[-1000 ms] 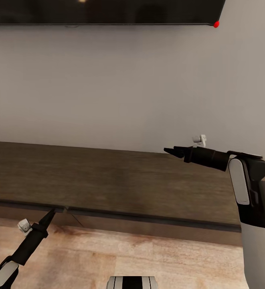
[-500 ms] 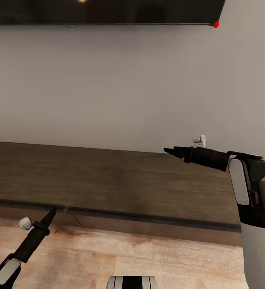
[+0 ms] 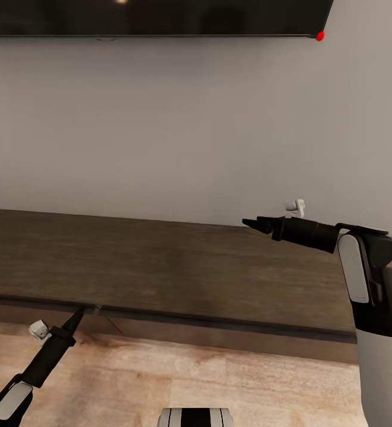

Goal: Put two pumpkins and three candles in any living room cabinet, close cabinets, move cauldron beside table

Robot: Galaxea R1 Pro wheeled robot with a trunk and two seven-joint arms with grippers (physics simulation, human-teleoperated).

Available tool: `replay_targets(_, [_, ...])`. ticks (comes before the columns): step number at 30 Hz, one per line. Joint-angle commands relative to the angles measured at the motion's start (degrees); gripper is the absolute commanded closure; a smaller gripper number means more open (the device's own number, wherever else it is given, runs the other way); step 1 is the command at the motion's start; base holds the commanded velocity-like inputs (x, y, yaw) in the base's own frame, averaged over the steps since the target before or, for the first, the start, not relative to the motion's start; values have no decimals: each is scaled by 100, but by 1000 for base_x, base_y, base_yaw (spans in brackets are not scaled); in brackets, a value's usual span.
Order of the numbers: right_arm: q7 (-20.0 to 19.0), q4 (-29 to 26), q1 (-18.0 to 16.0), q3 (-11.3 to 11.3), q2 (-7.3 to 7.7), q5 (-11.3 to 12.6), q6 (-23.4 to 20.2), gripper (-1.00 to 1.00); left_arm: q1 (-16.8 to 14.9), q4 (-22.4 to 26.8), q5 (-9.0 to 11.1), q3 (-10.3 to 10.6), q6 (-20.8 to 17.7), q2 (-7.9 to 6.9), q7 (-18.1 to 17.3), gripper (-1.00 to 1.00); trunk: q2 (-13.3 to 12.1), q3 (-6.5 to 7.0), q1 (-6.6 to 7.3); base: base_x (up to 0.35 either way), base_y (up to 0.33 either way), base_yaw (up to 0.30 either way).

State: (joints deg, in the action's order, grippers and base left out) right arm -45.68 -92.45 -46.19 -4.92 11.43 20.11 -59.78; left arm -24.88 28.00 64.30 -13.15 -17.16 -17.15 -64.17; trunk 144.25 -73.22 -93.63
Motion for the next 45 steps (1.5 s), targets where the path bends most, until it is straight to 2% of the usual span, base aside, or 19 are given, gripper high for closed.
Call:
replay_targets(1, [-37,-1,-4,-4,0,-25,-22,-100,0,-14,-33,43,-8,1,133,100,1,-5,0,0,0,0])
replay_targets(17, [-37,-1,-4,-23,-7,-25,-22,-100,0,-14,-32,36,-22,1,97,100,1,-5,0,0,0,0])
replay_targets(45, [-90,-1,11,-8,0,-25,-22,-100,0,-14,12,16,-34,1,106,100,1,-5,0,-78,2,0])
